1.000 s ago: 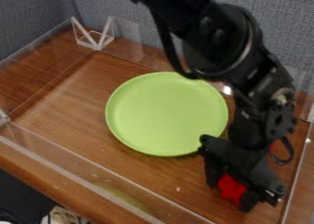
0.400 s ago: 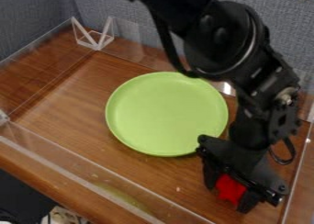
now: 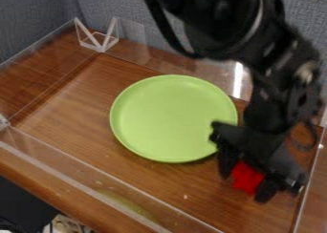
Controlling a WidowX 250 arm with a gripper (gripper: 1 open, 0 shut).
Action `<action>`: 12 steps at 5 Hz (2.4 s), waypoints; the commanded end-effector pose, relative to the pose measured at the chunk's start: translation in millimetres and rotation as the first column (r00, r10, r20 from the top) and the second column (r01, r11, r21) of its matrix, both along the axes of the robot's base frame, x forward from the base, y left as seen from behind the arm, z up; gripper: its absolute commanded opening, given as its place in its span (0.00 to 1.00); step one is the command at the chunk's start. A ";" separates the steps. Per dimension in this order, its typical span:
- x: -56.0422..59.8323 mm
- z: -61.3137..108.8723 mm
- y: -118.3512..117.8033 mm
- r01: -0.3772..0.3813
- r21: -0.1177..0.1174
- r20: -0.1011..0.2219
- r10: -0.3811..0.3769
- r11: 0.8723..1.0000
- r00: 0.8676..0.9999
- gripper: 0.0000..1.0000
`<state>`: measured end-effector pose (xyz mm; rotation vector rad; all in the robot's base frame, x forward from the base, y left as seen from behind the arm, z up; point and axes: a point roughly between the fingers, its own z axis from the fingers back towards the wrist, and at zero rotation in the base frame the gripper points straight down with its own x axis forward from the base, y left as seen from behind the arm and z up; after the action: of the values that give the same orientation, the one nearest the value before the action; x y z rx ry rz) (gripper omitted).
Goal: Put the carrot on the left side
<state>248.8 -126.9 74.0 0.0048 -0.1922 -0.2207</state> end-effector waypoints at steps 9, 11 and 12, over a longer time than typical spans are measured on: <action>45.5 26.9 256.2 -0.382 0.108 0.074 0.376 0.918 0.924 1.00; 42.8 -5.0 247.3 -0.275 0.127 0.013 0.276 0.953 0.961 1.00; 40.7 -17.6 244.2 -0.221 0.136 -0.015 0.225 0.966 0.974 1.00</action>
<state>286.6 117.4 47.6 0.1411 -0.1155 0.0032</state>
